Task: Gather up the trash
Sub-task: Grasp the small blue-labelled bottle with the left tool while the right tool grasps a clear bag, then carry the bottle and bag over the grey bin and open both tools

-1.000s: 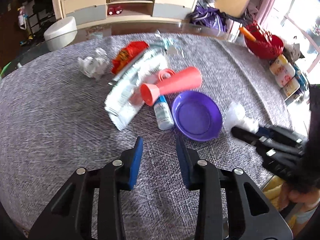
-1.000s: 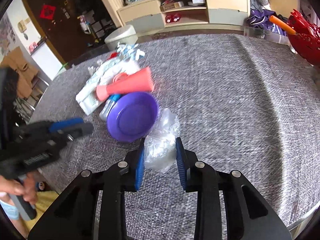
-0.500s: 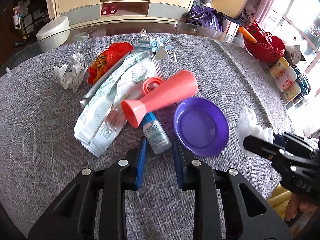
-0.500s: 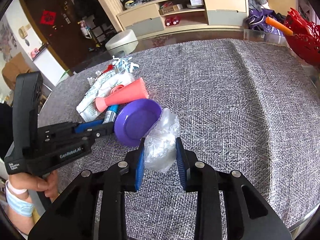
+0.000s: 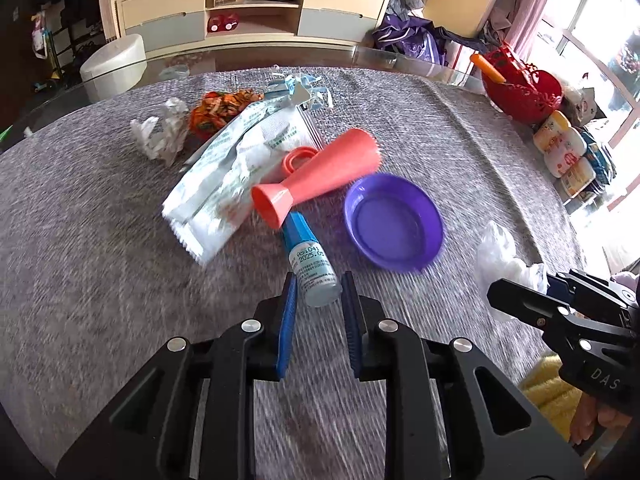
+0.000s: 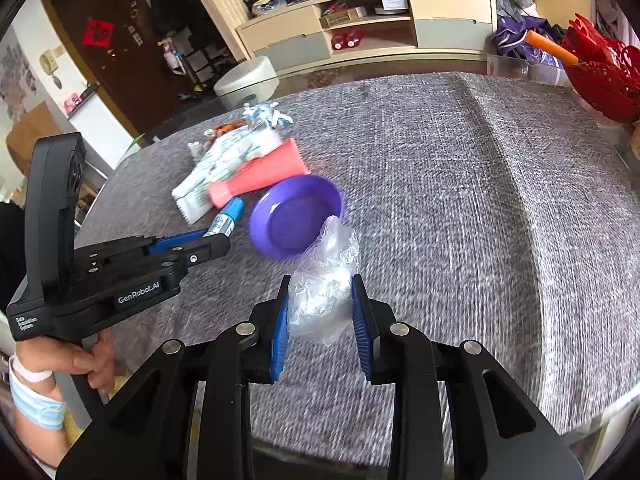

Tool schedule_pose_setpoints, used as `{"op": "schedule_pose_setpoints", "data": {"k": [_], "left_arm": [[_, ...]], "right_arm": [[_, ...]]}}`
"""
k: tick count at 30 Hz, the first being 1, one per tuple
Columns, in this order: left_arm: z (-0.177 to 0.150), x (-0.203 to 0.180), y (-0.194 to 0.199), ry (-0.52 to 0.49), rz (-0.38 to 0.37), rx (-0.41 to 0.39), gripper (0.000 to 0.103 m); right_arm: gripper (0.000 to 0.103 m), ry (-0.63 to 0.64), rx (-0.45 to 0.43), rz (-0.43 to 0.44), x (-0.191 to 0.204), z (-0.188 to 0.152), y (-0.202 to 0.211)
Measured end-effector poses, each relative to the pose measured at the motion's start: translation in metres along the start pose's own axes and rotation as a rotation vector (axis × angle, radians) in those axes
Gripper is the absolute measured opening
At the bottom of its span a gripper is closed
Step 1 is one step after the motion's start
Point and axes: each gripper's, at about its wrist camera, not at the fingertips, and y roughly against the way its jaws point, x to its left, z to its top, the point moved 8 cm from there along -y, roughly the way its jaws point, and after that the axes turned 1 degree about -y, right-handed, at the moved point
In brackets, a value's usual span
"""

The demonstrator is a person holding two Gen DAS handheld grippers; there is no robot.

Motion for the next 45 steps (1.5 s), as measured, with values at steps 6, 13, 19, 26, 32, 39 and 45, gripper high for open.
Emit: {"op": "schedule_pose_setpoints", "data": {"k": [6,13,19,26,32,39,45], "left_arm": [[-0.033,-0.007,0.036,0.01,0.003,-0.022,0.019],[-0.085,-0.018,0.074,0.005,-0.003,-0.031,0.019],[-0.132,-0.027,0.097,0.0,0.003,-0.028,0.019],[-0.18,-0.04,0.102,-0.014,-0.003,0.005,0.019],[-0.219,-0.044,0.085,0.005,-0.011,0.062,0.019],[-0.255,-0.049,0.062,0.03,-0.035,0.139,0.019],[-0.277,-0.056,0.049,0.032,-0.048,0.188,0.019]], "right_arm": [[0.029,0.023,-0.009,0.008,0.016,-0.018,0.022],[0.029,0.044,-0.004,0.007,0.032,-0.054,0.044],[0.029,0.061,0.012,0.003,0.042,-0.088,0.056],[0.029,0.078,0.065,-0.028,0.044,-0.13,0.052],[0.029,0.065,0.137,-0.058,0.03,-0.171,0.034],[0.029,0.038,0.24,-0.027,0.028,-0.216,0.011],[0.03,-0.001,0.282,-0.033,0.019,-0.23,0.002]]}}
